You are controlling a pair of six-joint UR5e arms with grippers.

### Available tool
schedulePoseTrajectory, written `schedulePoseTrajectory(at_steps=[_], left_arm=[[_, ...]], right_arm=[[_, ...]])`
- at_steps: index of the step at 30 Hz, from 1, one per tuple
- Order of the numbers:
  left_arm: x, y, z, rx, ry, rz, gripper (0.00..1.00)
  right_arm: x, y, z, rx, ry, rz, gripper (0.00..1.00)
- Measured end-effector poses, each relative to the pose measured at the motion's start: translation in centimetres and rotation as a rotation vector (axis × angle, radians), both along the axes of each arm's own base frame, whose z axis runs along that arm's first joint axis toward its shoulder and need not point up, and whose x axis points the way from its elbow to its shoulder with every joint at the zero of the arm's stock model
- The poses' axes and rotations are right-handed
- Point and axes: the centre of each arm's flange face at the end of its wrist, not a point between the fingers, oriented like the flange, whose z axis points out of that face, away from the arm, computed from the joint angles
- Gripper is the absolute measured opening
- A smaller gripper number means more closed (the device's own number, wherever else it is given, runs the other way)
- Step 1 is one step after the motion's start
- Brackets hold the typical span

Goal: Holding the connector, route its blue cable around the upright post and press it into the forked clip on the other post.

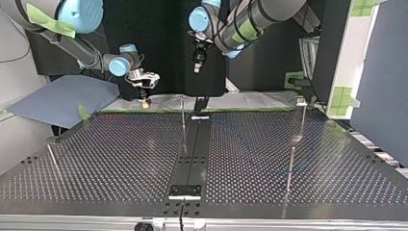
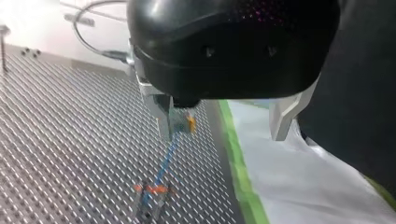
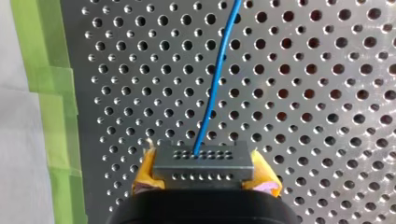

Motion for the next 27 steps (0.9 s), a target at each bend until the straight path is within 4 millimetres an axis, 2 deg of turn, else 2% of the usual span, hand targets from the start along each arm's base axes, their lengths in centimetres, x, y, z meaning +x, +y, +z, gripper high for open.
schedulePoseTrajectory(at_steps=[11, 19, 27], left_arm=[[2.1, -3.0, 1.5, -0.080, -0.011, -0.068, 1.00], [4.7, -3.7, 2.6, -0.088, -0.014, -0.040, 1.00], [6.9, -3.9, 1.1, -0.059, 0.018, -0.014, 1.00]], right_arm=[[0.0, 0.0, -0.1, 0.001, 0.000, 0.000, 0.00], [0.0, 0.0, -0.1, 0.001, 0.000, 0.001, 0.00], [0.1, 0.1, -0.1, 0.002, 0.000, 0.001, 0.00]])
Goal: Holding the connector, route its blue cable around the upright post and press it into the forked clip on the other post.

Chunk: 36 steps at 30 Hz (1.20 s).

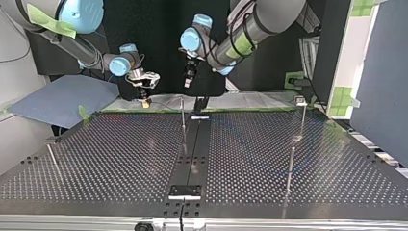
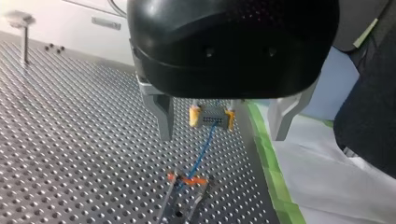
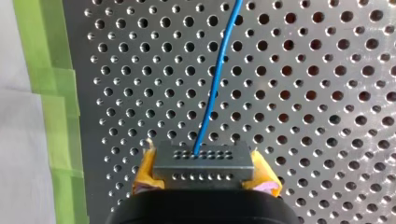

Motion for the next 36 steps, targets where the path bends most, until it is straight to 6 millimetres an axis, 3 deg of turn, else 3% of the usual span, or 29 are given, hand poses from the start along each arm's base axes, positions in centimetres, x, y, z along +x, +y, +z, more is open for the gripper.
schedulePoseTrajectory(at_steps=[8, 36], left_arm=[[1.3, -0.3, -0.2, -0.002, -0.003, 0.012, 1.00], [1.1, 0.1, -0.3, 0.027, 0.010, 0.028, 1.00]], right_arm=[[0.0, 0.0, 0.0, 0.000, 0.000, 0.000, 0.00], [0.0, 0.0, 0.0, 0.001, 0.002, -0.004, 0.00]])
